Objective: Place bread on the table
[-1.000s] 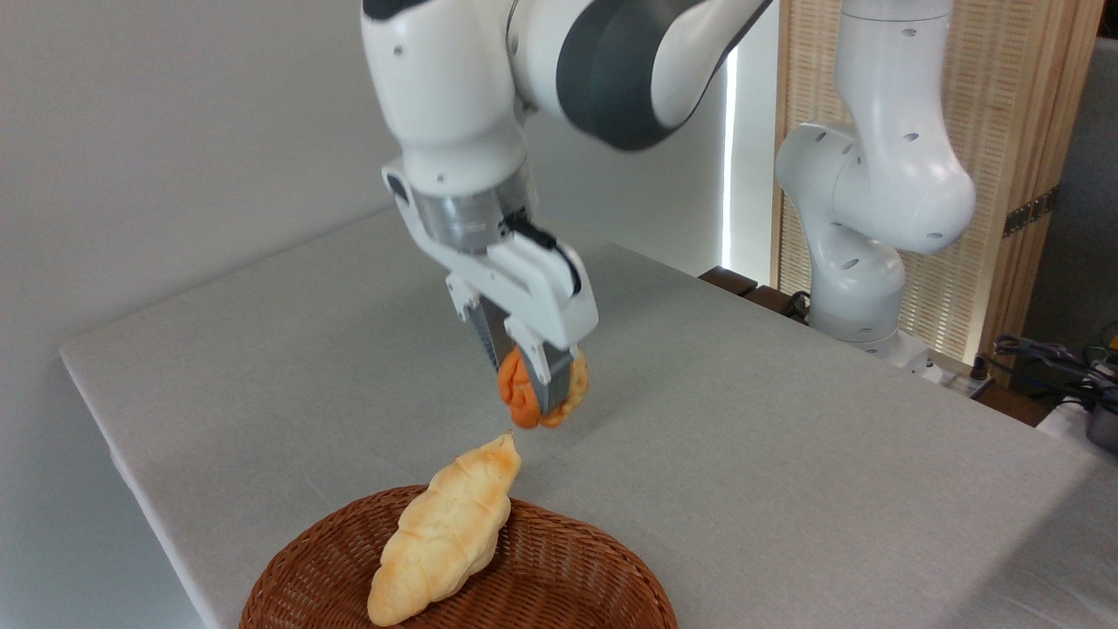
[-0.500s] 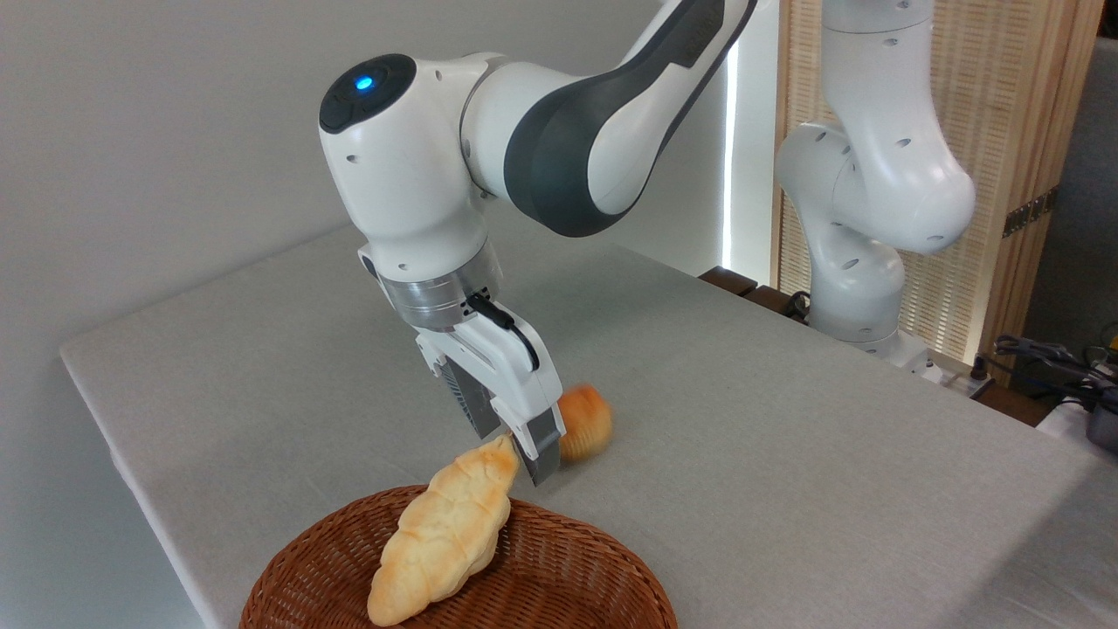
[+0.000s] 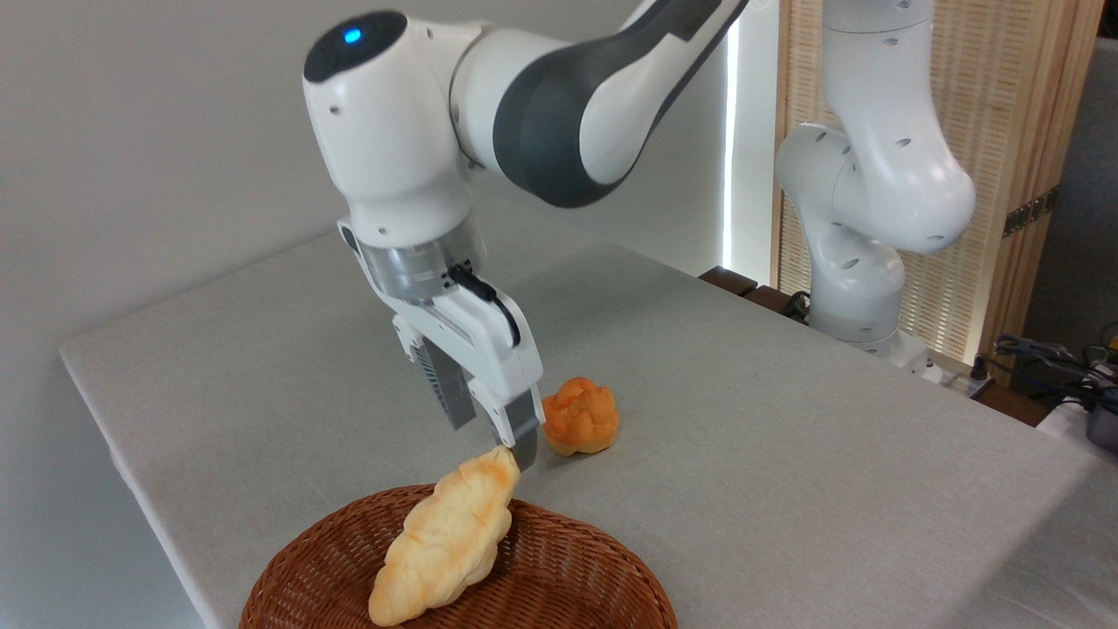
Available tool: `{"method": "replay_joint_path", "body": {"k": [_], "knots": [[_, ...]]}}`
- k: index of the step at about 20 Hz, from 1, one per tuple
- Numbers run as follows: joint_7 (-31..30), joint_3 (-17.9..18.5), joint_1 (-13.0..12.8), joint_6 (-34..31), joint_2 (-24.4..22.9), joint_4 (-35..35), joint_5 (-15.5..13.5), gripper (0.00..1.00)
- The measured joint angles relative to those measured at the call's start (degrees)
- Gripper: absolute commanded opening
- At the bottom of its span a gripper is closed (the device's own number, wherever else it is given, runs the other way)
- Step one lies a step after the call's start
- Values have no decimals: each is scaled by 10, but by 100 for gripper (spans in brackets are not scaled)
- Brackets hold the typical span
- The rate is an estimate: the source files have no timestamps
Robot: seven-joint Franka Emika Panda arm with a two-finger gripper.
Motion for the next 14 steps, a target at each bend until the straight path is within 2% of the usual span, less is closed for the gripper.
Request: {"method": "replay_joint_path", "body": {"k": [14], "knots": [[0, 3, 1, -6, -38, 63, -4, 100]]}}
